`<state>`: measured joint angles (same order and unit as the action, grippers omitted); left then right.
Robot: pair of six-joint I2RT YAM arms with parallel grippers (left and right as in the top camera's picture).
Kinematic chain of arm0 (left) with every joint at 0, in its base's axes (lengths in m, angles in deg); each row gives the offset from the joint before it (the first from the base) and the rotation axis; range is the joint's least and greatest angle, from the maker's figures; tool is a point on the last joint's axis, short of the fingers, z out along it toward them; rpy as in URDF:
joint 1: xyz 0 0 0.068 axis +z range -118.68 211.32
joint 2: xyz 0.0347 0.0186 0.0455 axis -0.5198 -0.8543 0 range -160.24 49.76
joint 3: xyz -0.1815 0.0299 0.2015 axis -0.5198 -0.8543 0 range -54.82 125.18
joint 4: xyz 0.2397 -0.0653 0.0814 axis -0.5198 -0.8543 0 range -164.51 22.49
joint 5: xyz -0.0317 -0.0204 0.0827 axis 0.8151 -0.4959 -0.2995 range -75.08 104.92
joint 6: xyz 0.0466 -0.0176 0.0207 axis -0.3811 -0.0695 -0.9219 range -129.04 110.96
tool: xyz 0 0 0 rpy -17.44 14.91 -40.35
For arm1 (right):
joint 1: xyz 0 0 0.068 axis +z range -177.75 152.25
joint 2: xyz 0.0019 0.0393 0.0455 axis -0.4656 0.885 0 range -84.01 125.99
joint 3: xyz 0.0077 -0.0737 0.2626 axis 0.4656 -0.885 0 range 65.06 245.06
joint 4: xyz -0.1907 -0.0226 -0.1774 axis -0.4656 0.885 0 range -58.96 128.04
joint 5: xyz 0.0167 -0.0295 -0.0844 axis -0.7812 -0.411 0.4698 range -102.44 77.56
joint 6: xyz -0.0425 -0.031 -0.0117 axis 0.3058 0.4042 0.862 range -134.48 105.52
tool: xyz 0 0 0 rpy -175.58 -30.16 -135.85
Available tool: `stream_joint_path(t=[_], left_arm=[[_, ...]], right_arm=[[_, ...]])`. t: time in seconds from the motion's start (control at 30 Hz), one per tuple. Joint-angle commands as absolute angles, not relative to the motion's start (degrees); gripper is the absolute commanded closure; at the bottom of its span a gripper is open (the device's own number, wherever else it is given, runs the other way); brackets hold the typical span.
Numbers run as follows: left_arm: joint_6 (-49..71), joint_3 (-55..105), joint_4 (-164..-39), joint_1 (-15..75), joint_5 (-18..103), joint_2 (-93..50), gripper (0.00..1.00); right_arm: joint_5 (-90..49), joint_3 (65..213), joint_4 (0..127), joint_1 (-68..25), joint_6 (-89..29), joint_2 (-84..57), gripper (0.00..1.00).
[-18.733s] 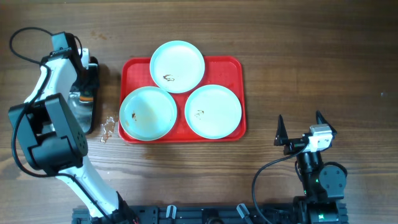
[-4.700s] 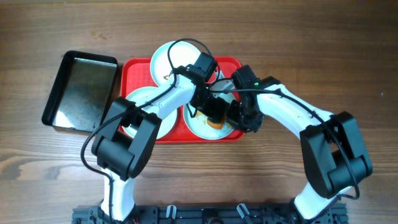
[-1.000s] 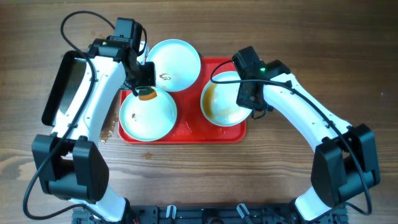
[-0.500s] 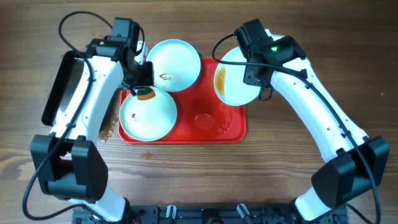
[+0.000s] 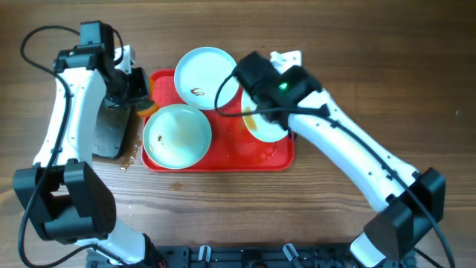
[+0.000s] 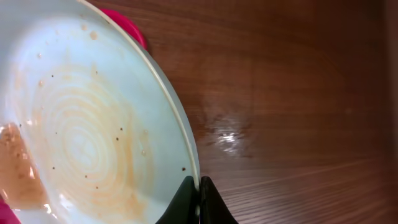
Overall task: Clean dirty plates on tray and stack at the side
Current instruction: 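Carry the scrubbed plate with the right gripper off the tray rightward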
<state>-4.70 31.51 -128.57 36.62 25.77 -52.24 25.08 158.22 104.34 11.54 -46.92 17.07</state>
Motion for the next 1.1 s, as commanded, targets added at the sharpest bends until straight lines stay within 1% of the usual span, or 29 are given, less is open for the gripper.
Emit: stream_joint_path(t=[0.0,0.17,0.37,0.5,0.57,0.63,0.7,0.77,0.83,0.87,1.0,1.07], left_arm=[[-6.1,32.5,-128.2,37.1,28.7,-51.3,0.96],[-6.1,32.5,-128.2,37.1,28.6,-51.3,0.96],[-6.1,32.5,-127.7,37.1,28.6,-51.3,0.96],[-6.1,32.5,-127.1,37.1,28.6,-51.3,0.96],[-6.1,32.5,-126.9,37.1,28.6,-51.3,0.96],[-6.1,32.5,-126.9,37.1,28.6,-51.3,0.96],[-6.1,32.5,-126.9,37.1,28.6,-51.3,0.96],[-6.1,32.5,-126.7,37.1,28.6,-51.3,0.96],[-6.3,32.5,-126.6,37.1,28.6,-51.3,0.96],[-6.3,32.5,-126.6,37.1,28.6,-51.3,0.96],[-6.5,32.5,-126.6,37.1,28.5,-51.3,0.96],[-6.5,32.5,-126.6,37.1,28.4,-51.3,0.96]], right_arm=[[36.4,159.6,105.3,13.0,-45.4,15.9,0.95],[41.8,159.6,104.4,13.0,-42.0,16.0,0.95],[48.4,159.6,98.3,13.0,-33.9,16.0,0.95],[57.4,159.6,94.1,13.0,-26.9,16.0,0.95],[61.2,159.6,90.0,13.0,-20.8,16.0,0.96],[67.9,159.6,81.3,13.6,-10.1,16.0,0.95],[73.5,159.5,68.0,15.0,3.0,16.0,0.96],[74.7,159.4,54.9,16.2,15.5,16.0,0.95],[74.7,159.2,46.5,17.4,22.2,16.0,0.95],[74.7,159.2,44.3,18.2,23.0,16.0,0.95],[74.7,158.5,44.3,19.9,20.3,16.3,0.96],[74.7,157.2,45.3,20.9,17.0,17.5,0.96]])
